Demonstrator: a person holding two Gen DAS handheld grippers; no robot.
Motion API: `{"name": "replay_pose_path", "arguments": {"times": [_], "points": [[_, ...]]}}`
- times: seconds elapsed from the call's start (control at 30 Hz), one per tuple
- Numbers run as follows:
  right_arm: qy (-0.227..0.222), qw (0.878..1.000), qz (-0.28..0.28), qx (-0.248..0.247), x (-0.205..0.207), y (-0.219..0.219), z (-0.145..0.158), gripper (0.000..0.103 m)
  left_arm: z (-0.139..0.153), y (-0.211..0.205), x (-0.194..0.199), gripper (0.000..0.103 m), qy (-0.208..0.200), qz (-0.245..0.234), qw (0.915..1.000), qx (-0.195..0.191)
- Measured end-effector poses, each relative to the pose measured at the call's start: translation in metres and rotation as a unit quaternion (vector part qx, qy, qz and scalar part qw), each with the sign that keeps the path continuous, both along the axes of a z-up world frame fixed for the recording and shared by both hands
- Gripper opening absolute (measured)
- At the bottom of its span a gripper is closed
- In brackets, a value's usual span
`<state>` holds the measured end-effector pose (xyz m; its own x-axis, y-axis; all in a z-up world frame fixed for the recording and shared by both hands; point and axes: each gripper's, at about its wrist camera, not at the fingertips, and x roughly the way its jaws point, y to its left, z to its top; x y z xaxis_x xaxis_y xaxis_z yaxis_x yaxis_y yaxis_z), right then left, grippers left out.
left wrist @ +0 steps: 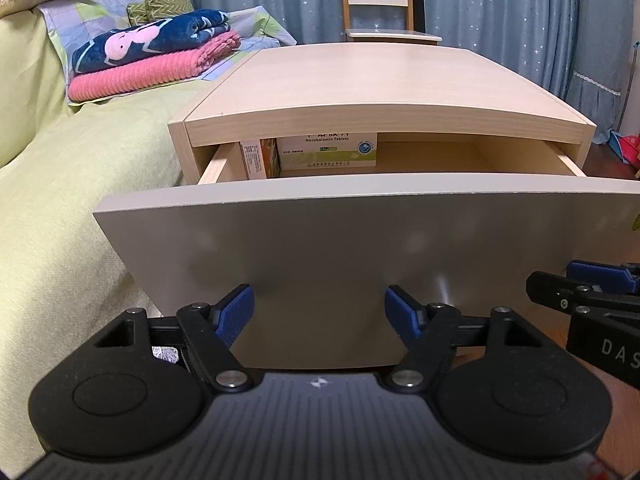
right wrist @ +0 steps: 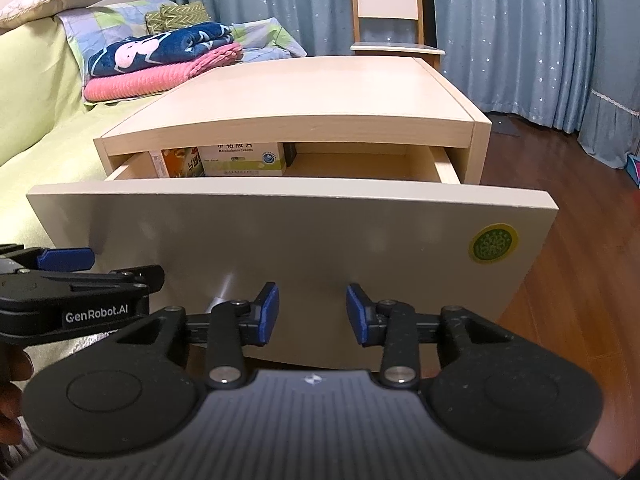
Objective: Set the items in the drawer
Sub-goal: 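Push the drawer front with the right gripper while the left gripper pushes too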
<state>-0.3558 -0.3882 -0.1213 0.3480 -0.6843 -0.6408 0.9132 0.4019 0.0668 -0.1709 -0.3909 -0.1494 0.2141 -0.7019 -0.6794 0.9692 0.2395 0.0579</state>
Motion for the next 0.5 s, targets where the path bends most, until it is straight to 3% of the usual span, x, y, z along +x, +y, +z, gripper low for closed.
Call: {"name": "replay_pose_path", "arguments": {"times": [0.5], "points": [[-0.007, 1.0, -0.008, 0.001, 0.0018, -0.0095, -0.0015, 0.033, 0.0001, -0.0076, 0.0041, 0.073, 0.009, 0.008, 0.9999, 0.001]]}}
